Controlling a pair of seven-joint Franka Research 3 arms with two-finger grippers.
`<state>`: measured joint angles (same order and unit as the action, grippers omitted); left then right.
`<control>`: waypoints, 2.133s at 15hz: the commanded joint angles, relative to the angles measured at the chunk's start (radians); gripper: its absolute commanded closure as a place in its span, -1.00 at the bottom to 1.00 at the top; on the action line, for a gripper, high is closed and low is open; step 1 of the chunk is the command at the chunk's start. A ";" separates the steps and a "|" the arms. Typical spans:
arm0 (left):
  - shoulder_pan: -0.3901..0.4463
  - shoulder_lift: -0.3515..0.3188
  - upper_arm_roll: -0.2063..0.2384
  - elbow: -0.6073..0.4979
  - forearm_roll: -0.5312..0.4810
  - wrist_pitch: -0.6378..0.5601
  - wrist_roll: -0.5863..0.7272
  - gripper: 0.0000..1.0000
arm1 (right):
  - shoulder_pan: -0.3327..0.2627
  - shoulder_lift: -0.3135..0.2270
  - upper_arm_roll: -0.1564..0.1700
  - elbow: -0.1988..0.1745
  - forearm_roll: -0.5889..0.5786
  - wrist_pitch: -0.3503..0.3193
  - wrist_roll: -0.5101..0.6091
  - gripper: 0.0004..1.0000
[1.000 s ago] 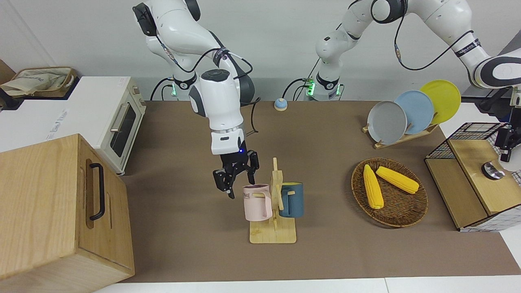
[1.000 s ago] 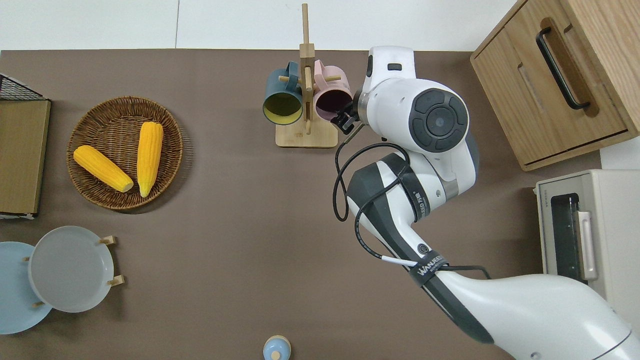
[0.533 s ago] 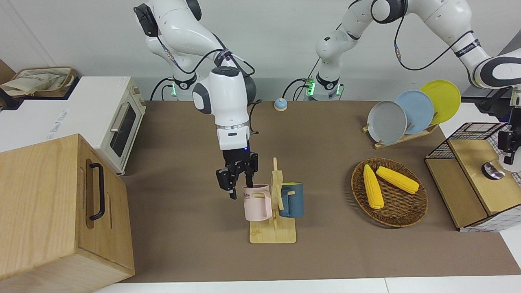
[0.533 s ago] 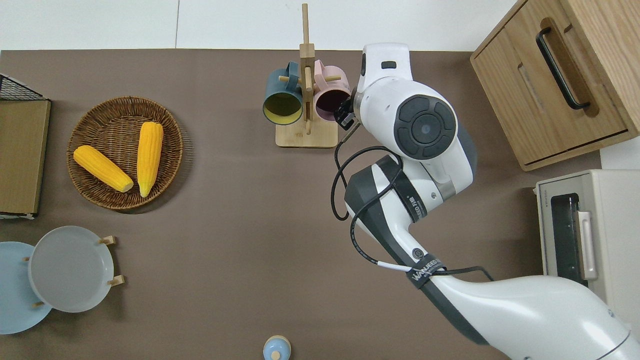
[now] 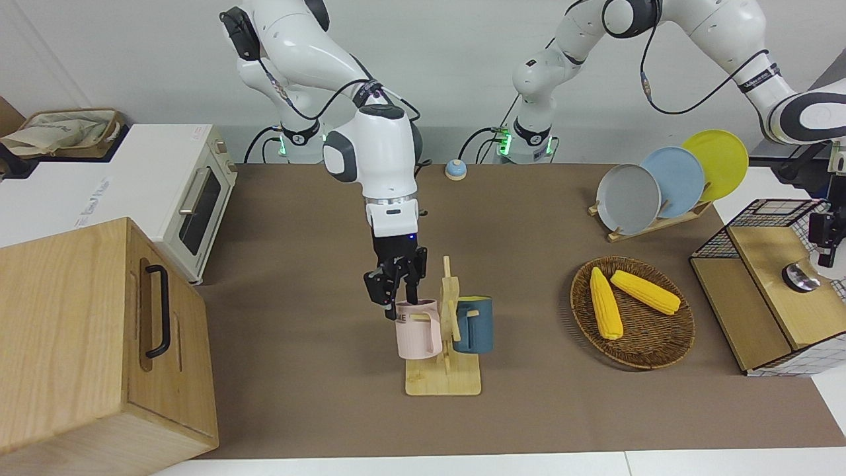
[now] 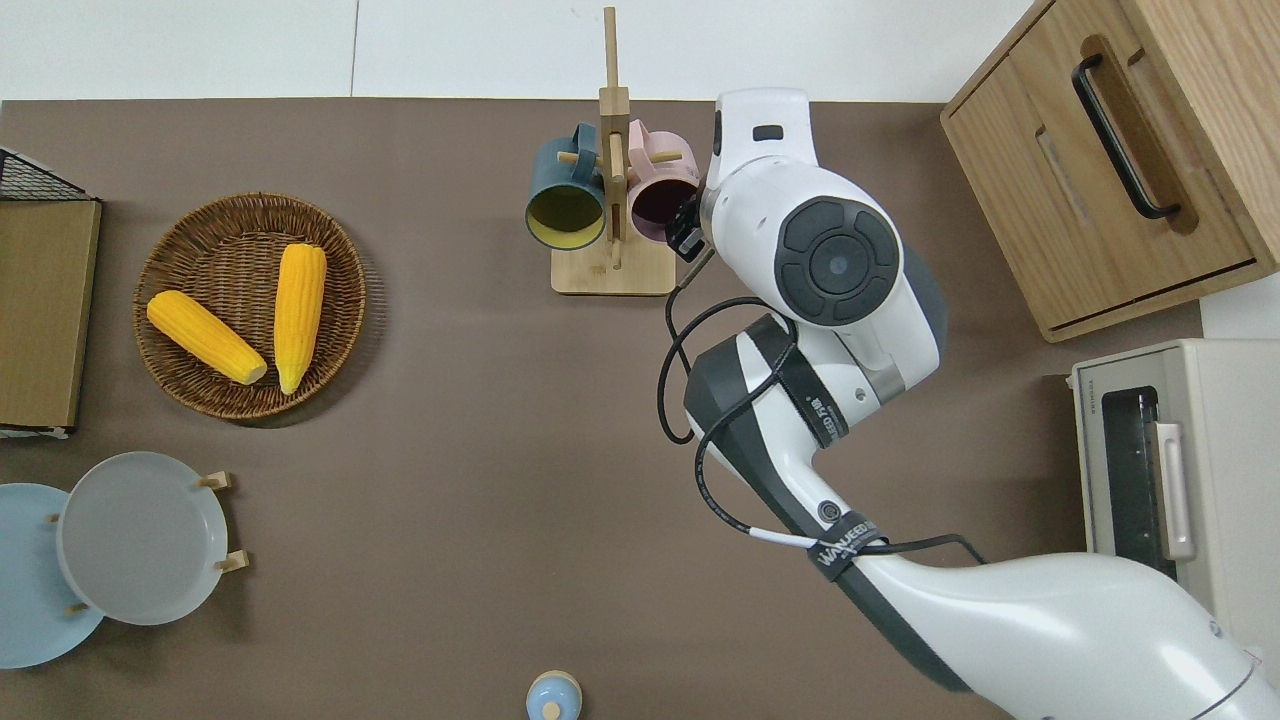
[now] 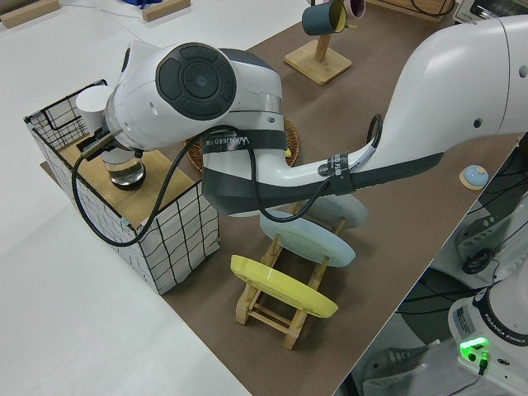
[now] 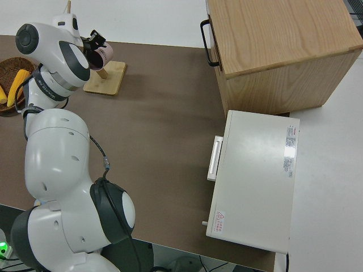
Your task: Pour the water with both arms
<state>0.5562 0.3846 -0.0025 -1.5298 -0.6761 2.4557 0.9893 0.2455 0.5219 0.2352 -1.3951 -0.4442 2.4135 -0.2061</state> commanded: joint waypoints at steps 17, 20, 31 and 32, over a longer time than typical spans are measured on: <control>-0.009 -0.010 0.001 0.004 -0.008 0.020 0.002 1.00 | -0.018 0.044 0.010 0.024 -0.018 0.013 0.034 0.61; -0.009 -0.012 0.001 0.004 -0.005 0.020 0.002 1.00 | -0.028 0.038 0.010 0.024 -0.017 0.013 0.033 0.72; -0.016 -0.016 0.004 0.014 0.000 0.009 -0.024 1.00 | -0.028 0.029 0.010 0.024 -0.016 0.009 0.034 0.92; -0.016 -0.018 0.001 0.017 0.013 0.008 -0.029 1.00 | -0.028 0.024 0.009 0.024 -0.014 0.007 0.033 0.92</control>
<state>0.5510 0.3842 -0.0058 -1.5277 -0.6762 2.4573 0.9853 0.2279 0.5484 0.2317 -1.3745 -0.4478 2.4183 -0.1853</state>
